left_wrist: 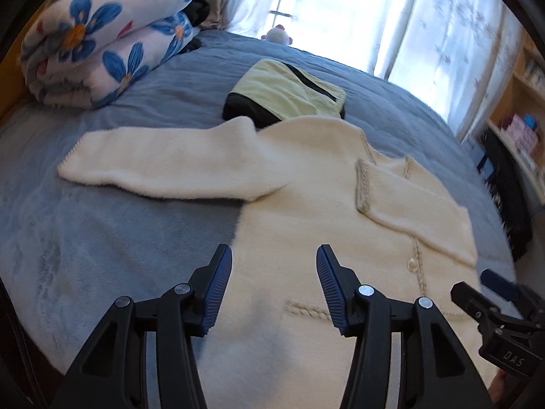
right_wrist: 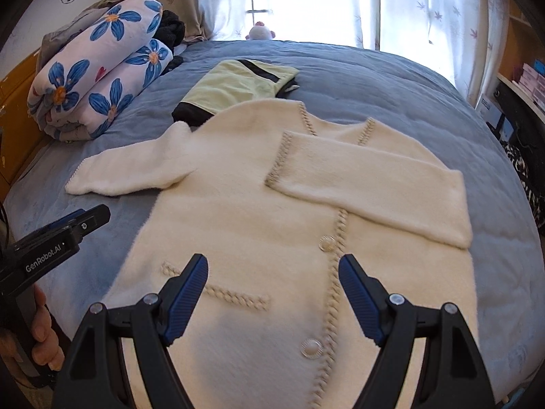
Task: Fold large clothes
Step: 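Grasp the cuff of the other cardigan sleeve with the left tool, then fold the held sleeve across the cardigan body and open the left tool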
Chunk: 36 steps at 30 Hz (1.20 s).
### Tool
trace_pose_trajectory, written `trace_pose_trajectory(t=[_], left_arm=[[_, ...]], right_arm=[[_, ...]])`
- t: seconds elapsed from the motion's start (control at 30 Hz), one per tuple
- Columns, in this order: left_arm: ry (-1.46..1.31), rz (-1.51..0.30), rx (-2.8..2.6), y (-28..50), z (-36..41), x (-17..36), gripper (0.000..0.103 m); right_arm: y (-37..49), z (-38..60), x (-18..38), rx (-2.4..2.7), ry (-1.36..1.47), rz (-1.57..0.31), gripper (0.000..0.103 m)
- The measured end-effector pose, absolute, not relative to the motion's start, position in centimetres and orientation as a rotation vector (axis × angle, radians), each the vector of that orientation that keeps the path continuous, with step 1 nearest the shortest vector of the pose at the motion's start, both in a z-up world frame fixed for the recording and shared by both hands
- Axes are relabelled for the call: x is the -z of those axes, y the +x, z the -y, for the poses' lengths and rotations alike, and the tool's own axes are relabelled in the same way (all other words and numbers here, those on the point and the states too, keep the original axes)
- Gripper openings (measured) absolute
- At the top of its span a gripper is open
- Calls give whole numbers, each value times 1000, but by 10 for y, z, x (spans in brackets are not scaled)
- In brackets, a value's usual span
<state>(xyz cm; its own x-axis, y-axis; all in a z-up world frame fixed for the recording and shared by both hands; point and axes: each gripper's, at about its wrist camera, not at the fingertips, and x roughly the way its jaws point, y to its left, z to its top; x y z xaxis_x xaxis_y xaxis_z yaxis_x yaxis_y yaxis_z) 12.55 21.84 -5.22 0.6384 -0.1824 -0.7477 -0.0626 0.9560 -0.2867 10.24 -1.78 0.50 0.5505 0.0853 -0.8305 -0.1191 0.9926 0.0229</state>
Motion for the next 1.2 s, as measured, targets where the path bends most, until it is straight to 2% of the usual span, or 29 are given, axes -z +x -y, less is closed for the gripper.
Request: trace_pose_trajectory(t=[0.27, 0.53, 0.67, 0.83, 0.9, 0.93, 0.97, 1.07, 1.2], left_arm=[[-553, -882, -2, 175, -342, 103, 50], [-736, -987, -76, 224, -443, 166, 50], [-858, -1011, -48, 240, -474, 197, 49], [-873, -966, -60, 263, -488, 200, 49], [-879, -969, -87, 276, -491, 202, 41], [-870, -974, -110, 280, -492, 203, 26], [-855, -979, -129, 284, -491, 203, 16], [-804, -970, -173, 289, -482, 195, 9], [-686, -899, -188, 286, -454, 157, 6]], right_arm=[[155, -33, 18, -138, -21, -1001, 79], [184, -72, 35, -160, -46, -1009, 79], [194, -85, 43, -163, -65, -1030, 79], [200, -93, 51, -158, -73, -1047, 79], [200, -92, 53, -159, -67, -1058, 79], [201, -91, 53, -158, -63, -1061, 79], [201, -89, 54, -155, -61, -1062, 79], [201, -82, 54, -145, -44, -1067, 79], [200, -69, 53, -130, -12, -1070, 79]])
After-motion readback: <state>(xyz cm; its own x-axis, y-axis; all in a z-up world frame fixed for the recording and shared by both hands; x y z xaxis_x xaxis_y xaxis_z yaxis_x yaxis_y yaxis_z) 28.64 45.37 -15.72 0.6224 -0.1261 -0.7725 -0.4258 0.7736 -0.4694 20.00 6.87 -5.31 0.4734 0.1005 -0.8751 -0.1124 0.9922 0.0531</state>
